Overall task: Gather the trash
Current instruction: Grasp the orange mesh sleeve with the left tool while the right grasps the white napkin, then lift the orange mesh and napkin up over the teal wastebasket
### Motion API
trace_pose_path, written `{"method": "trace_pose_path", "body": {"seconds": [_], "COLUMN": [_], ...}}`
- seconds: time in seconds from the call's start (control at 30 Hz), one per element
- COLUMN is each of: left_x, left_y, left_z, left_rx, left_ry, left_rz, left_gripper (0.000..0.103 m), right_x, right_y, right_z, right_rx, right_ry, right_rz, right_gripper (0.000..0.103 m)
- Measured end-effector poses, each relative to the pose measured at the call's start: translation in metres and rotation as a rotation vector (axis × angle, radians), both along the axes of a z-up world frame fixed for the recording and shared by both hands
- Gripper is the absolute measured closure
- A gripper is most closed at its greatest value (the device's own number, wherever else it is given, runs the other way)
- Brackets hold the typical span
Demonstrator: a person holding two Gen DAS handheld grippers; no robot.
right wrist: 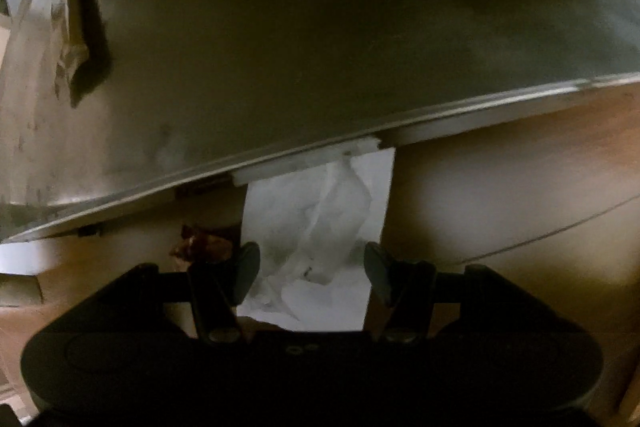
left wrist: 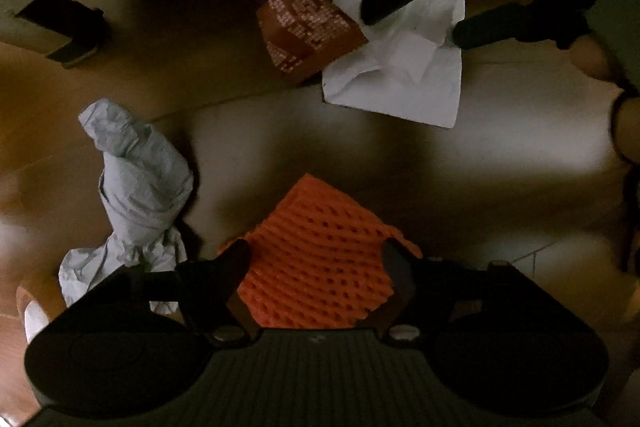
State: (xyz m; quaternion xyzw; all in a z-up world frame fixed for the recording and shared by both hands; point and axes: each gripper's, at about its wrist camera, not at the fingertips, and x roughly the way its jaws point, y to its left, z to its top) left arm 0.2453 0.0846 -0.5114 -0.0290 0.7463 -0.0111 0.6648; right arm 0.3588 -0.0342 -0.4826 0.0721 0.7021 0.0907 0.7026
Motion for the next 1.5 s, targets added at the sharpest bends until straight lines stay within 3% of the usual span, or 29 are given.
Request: {"method": "trace_pose_path", "body": {"seconds": [0.13,0.3,0.33,0.37,0.43,0.47,0.63,0.83,0.97,1.1,1.3,1.5], "left_x": [-0.001,-0.006,-0.005,-0.005,-0.005,-0.005,-0.001,0.003,0.005,0.002,-0.01,-0.045], "left_y": [-0.002,-0.004,-0.003,-0.002,-0.001,-0.002,0.001,0.001,-0.005,-0.007,-0.009,-0.009], "left_z": [-0.002,0.0,0.001,0.003,0.001,0.002,0.005,0.024,0.059,0.101,0.179,0.263], "left_rx": [0.003,0.014,0.015,0.016,0.02,0.021,0.006,-0.01,-0.008,-0.011,-0.005,-0.064], "left_ry": [-0.019,-0.034,-0.035,-0.037,-0.039,-0.041,-0.037,-0.044,-0.072,-0.104,-0.218,-0.357], "left_rz": [-0.003,0.017,0.025,0.03,0.022,0.019,0.032,0.023,0.01,0.072,0.166,0.288], "left_gripper": [0.031,0.038,0.041,0.045,0.051,0.058,0.079,0.083,0.083,0.083,0.083,0.083], "right_x": [-0.001,-0.003,-0.003,-0.003,-0.004,-0.004,-0.005,-0.007,-0.018,-0.029,-0.052,-0.087], "right_y": [0.012,0.026,0.026,0.028,0.029,0.028,0.023,0.001,-0.013,-0.037,-0.061,-0.08], "right_z": [0.003,0.006,0.006,0.006,0.006,0.007,0.008,0.029,0.058,0.097,0.167,0.244], "right_rx": [-0.035,-0.109,-0.127,-0.158,-0.222,-0.218,-0.198,-0.178,-0.16,-0.151,-0.105,-0.048], "right_ry": [-0.037,-0.059,-0.063,-0.069,-0.085,-0.09,-0.073,-0.069,-0.076,-0.102,-0.186,-0.305], "right_rz": [0.04,0.096,0.089,0.082,0.111,0.123,0.158,0.143,0.127,0.115,0.127,0.186], "right_gripper": [0.043,0.052,0.063,0.081,0.098,0.101,0.103,0.103,0.103,0.103,0.103,0.103]}}
